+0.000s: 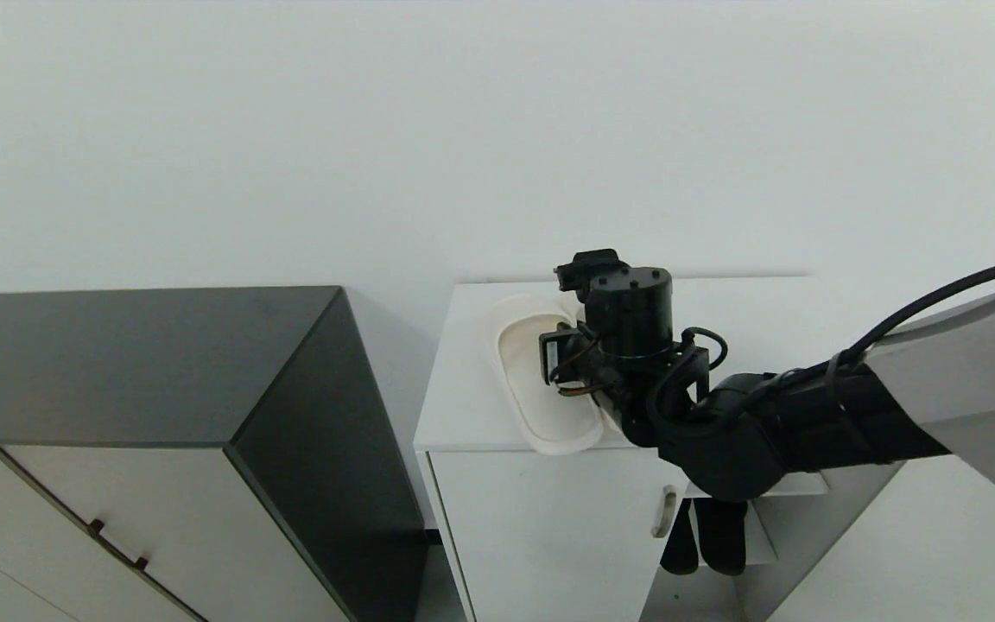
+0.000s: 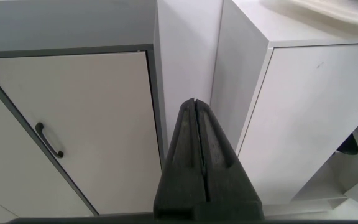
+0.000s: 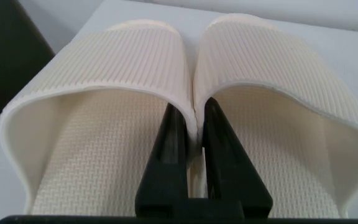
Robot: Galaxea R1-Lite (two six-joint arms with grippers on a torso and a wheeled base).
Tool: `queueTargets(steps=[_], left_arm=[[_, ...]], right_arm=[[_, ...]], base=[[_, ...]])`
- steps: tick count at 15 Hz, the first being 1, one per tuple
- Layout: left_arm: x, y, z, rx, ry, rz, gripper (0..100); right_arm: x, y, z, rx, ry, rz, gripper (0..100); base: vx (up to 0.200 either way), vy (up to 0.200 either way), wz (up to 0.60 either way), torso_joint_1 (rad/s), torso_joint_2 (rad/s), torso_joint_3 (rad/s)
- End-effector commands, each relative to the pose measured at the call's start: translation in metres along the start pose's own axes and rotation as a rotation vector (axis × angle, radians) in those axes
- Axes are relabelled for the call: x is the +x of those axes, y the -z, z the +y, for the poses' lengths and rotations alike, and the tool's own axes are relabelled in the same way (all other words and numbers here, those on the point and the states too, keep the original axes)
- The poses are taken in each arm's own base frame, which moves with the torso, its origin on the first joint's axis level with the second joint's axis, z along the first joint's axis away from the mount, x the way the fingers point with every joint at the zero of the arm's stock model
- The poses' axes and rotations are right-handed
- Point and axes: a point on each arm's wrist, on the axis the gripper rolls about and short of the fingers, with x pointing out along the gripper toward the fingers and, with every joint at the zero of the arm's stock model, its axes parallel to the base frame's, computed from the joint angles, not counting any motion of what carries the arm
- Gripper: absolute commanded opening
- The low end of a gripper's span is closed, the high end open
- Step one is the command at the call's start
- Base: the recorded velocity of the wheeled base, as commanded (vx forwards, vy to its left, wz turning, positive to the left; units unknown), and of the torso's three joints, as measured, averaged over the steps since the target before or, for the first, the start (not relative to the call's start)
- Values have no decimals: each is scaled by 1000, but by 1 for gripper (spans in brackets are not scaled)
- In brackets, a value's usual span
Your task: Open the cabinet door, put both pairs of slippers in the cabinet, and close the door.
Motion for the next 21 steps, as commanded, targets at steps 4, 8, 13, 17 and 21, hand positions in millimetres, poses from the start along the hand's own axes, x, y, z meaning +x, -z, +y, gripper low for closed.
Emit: queueTargets(steps=[4,8,13,17,21], left_arm=[[0,0,0,1,0,1,0],[0,0,0,1,0,1,0],[0,0,0,0,0,1,0],[0,0,0,-2,0,1,0],[0,0,0,-2,0,1,0]], right_arm=[[-63,-2,-25,1,-23,2,0],[-102,7,-38,-15,-49,26,0],[-124,7,-35,6,-90,21,0],[-124,7,-35,6,-90,21,0],[-119,13,-33,-5,-90,38,0]], base=[[0,0,0,0,0,0],[0,0,0,0,0,0],[0,0,0,0,0,0],[0,0,0,0,0,0],[0,0,0,0,0,0]])
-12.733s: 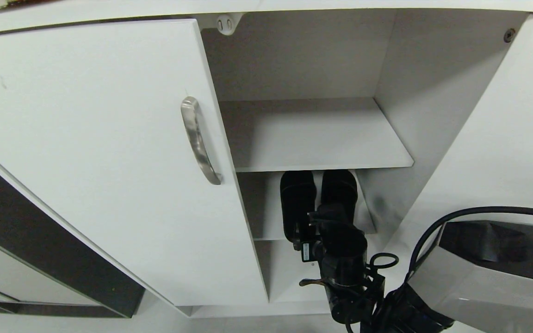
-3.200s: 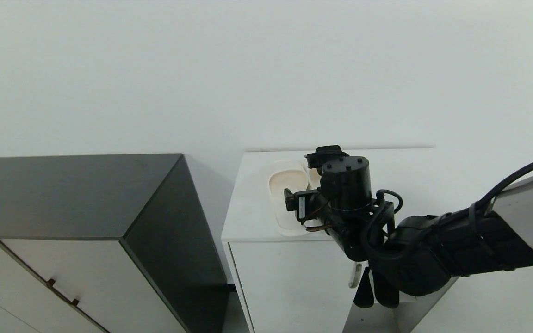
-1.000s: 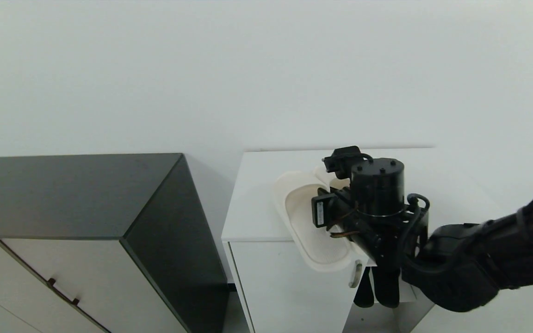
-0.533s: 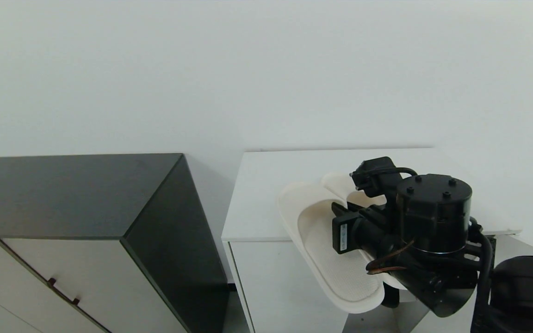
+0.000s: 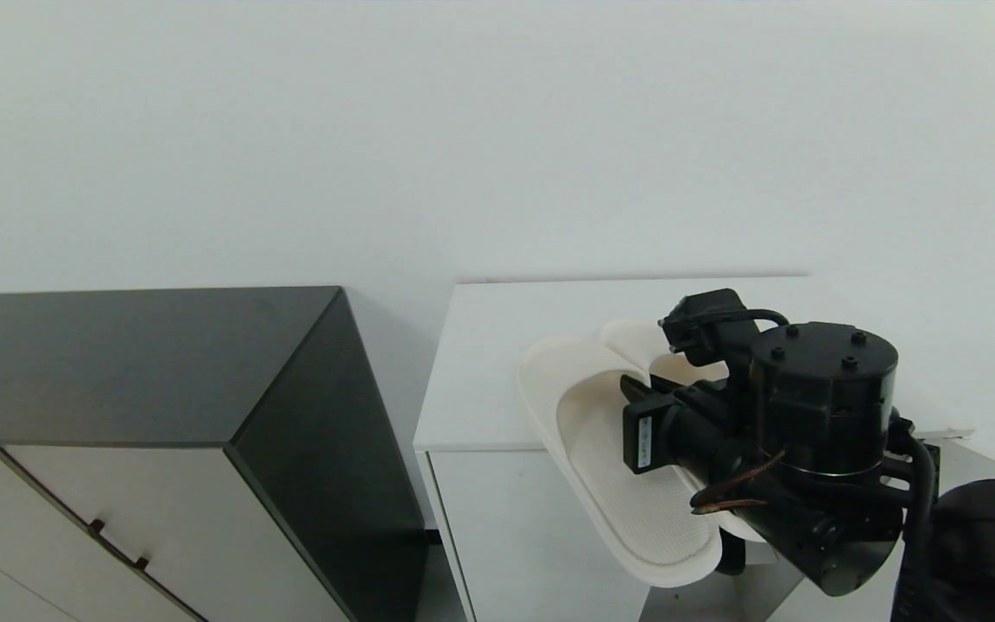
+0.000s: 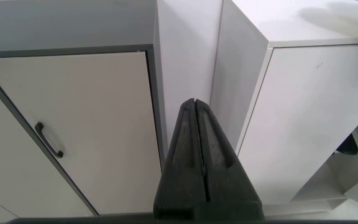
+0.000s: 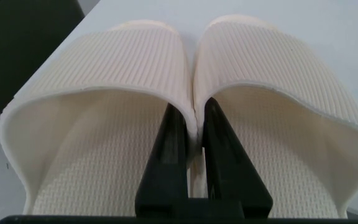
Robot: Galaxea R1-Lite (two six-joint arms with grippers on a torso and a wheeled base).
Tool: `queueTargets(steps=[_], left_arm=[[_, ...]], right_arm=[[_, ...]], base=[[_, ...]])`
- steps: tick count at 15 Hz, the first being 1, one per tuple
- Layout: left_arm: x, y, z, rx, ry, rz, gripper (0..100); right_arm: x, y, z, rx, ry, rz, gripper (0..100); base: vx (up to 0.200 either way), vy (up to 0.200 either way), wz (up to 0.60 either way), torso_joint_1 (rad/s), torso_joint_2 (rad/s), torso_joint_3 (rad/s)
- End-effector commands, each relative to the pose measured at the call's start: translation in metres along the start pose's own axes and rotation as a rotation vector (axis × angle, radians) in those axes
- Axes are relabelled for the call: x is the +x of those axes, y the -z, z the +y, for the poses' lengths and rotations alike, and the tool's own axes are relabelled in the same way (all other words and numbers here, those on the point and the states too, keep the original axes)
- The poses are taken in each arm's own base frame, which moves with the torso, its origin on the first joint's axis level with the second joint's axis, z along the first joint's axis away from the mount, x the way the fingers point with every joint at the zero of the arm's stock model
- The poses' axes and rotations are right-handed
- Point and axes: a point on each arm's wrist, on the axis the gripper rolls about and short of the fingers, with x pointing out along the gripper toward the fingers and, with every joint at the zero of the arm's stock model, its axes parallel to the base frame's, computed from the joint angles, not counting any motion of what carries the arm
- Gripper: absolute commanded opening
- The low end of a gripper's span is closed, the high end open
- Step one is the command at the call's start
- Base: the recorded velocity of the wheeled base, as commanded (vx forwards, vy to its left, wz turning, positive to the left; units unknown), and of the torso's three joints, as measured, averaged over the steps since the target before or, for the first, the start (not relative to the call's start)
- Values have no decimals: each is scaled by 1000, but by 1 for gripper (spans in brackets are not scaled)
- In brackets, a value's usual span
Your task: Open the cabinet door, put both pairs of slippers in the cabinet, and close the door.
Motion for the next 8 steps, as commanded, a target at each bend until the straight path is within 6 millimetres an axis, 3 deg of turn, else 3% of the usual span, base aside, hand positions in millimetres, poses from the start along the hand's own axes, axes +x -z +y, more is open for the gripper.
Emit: queueTargets(steps=[1,8], left_arm=[[0,0,0,0,0,0,0],[0,0,0,0,0,0,0]], right_arm=[[3,5,1,-8,1,14,0],[3,5,1,-10,0,17,0]], base=[[-200,0,0,2,2,2],[-200,0,0,-2,4,1]])
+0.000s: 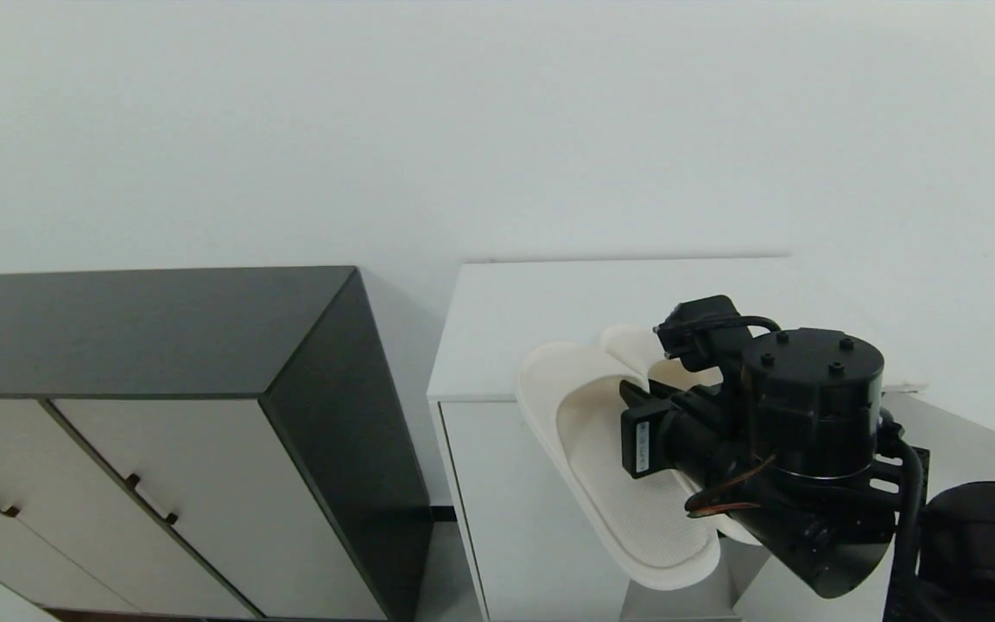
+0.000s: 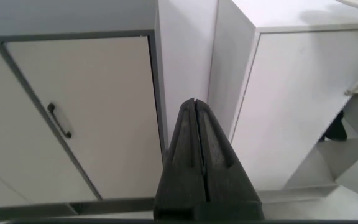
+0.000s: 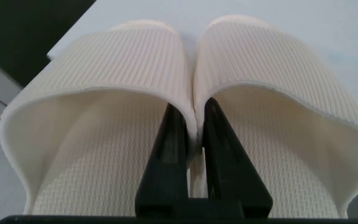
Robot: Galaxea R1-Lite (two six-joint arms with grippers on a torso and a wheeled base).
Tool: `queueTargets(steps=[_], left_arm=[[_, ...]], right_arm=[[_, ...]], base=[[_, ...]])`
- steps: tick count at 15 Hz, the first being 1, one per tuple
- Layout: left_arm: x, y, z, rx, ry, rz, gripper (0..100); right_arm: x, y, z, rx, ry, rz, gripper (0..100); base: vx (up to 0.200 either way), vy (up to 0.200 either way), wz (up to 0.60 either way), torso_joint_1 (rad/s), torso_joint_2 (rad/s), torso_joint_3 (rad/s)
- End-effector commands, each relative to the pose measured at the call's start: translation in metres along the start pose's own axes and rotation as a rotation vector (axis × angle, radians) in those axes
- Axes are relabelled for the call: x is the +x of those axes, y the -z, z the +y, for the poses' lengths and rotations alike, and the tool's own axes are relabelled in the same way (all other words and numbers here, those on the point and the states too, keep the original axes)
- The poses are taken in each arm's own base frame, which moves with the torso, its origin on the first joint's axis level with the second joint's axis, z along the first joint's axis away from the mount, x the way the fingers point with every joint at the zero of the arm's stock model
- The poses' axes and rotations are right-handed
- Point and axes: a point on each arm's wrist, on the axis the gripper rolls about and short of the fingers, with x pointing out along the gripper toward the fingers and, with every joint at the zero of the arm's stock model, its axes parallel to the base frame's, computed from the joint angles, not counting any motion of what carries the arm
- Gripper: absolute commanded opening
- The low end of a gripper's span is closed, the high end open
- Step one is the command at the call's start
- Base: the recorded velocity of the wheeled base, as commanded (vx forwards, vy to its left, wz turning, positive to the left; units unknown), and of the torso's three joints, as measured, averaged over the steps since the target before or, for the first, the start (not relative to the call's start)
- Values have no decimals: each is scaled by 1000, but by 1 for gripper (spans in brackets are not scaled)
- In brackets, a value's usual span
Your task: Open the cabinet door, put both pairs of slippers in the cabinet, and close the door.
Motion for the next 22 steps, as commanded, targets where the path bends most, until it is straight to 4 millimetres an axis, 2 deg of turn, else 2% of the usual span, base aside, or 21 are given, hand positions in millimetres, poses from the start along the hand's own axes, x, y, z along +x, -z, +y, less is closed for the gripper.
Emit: queueTargets(steps=[1,3,22], left_arm=[[0,0,0,0,0,0,0],[0,0,0,0,0,0,0],[0,0,0,-1,0,-1,0]], right_arm=[[1,2,1,-4,-1,6,0],[1,2,1,-1,-3,7,0],[-2,6,-1,-10,6,17,0]], base=[[-200,0,0,2,-2,-2],[-200,0,0,0,0,5],[0,0,0,0,0,0]])
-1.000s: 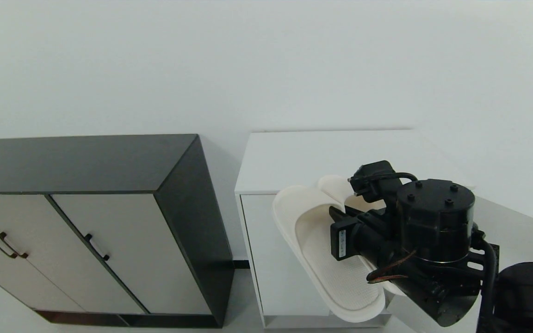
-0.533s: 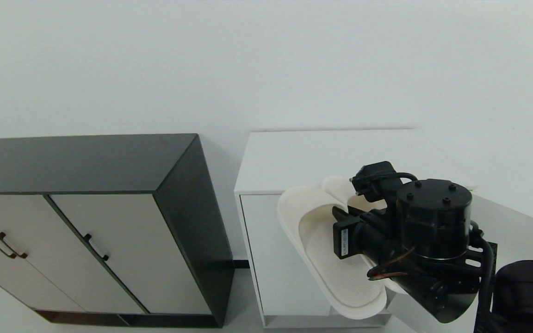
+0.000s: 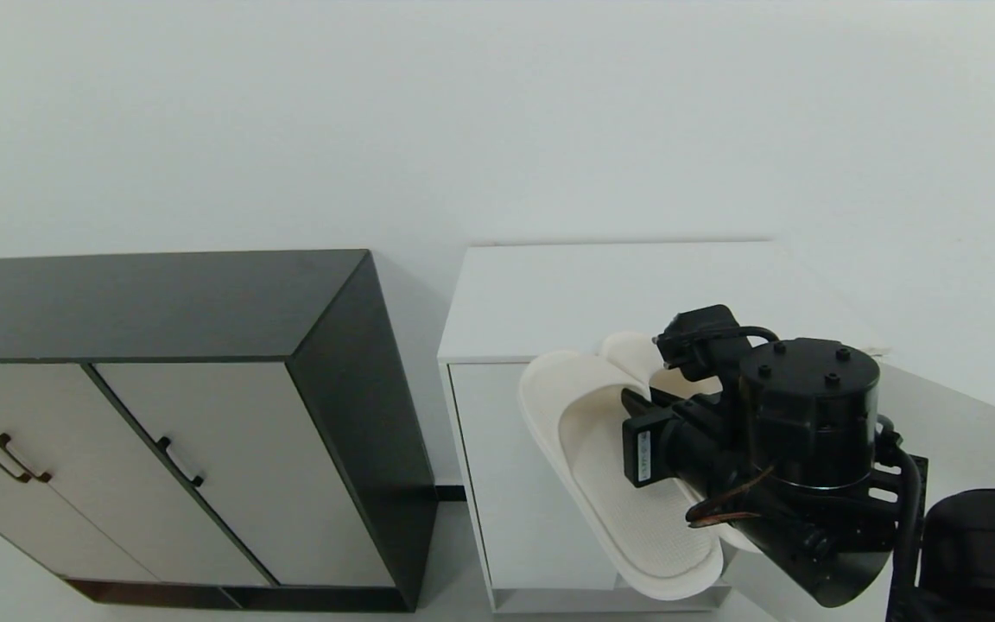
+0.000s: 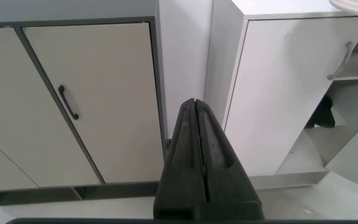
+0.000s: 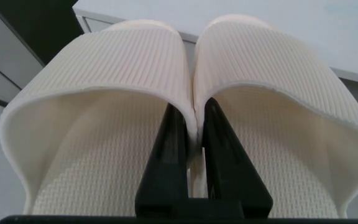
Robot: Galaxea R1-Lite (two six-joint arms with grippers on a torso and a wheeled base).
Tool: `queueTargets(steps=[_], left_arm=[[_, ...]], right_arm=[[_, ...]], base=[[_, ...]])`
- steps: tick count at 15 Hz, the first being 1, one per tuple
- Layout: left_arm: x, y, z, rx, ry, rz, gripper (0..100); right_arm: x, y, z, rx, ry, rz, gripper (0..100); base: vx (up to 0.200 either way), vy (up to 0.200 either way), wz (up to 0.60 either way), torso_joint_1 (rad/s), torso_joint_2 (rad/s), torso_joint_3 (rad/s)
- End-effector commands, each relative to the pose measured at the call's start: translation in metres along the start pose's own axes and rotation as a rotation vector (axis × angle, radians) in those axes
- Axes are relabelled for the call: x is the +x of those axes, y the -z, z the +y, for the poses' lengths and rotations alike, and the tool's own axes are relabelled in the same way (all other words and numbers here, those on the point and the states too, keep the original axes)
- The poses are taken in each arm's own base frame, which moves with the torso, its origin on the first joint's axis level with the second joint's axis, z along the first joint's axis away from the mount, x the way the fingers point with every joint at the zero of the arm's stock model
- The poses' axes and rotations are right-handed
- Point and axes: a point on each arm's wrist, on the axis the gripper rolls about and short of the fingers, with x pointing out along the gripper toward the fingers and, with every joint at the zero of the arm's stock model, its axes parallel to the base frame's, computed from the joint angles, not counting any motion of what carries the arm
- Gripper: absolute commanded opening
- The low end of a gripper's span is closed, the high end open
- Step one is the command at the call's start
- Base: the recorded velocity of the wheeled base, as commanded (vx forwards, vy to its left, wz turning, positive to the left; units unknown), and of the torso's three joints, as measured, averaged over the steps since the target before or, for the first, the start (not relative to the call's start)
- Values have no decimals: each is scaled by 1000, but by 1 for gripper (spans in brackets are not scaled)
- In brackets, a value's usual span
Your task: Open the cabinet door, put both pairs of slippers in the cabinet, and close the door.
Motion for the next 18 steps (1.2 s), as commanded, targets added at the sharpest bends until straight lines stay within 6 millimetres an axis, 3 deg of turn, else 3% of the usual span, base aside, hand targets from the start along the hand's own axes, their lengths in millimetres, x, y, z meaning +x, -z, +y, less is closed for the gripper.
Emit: queueTargets(steps=[1,18], left_arm=[[0,0,0,0,0,1,0],[0,0,0,0,0,1,0]], right_arm=[[-1,-1,-1,1,0,-2,0],[-8,5,-3,-11,-3,15,0]], base=[[0,0,0,0,0,0],[0,-188,0,3,2,1]])
